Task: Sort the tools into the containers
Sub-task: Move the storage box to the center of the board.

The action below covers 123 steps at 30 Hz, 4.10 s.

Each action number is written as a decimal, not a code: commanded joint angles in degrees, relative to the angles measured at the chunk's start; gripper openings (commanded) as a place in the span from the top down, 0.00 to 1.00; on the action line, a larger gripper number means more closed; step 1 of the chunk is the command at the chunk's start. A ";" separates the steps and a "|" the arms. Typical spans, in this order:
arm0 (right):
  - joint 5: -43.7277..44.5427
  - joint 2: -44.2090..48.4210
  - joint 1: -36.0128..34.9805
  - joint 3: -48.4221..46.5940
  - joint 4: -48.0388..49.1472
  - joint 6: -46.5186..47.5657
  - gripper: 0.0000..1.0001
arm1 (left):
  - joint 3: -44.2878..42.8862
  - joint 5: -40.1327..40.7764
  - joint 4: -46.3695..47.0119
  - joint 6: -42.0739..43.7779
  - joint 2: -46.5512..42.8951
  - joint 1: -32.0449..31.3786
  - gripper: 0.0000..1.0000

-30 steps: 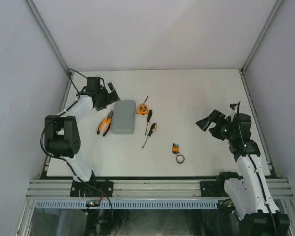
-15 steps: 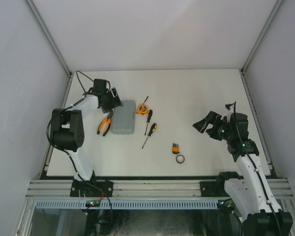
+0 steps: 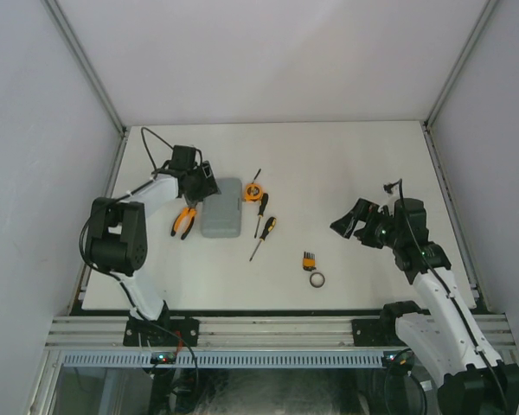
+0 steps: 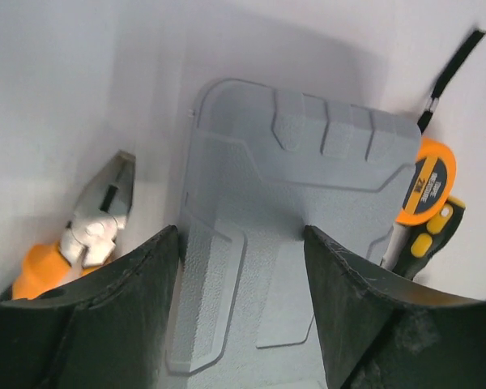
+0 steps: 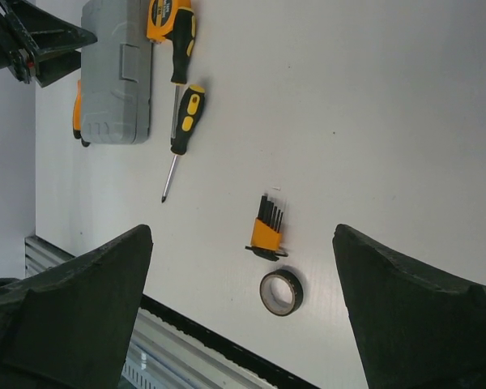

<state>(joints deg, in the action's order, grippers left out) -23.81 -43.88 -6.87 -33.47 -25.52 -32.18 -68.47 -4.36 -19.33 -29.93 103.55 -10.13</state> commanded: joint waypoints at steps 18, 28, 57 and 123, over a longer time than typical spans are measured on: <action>6.32 -0.73 -8.18 0.33 0.75 0.21 0.08 | 22.37 4.70 6.69 -1.95 -12.82 -12.83 0.35; 7.90 -9.59 -15.59 -1.78 11.84 -1.99 0.11 | 25.19 6.37 8.08 -3.95 -17.86 -13.07 0.33; 0.17 -65.44 -26.20 -38.42 29.91 -1.71 0.42 | 32.08 0.65 23.58 -10.44 -23.65 -8.55 0.27; 16.09 -44.37 -35.48 -27.76 19.29 4.42 0.26 | 38.22 19.93 -0.66 -12.22 -57.36 -9.82 0.00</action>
<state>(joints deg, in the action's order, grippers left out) -12.49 -94.06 -42.35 -61.76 -4.45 -31.62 -24.38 8.69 -14.24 -40.60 50.24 -19.92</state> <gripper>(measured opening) 0.721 0.992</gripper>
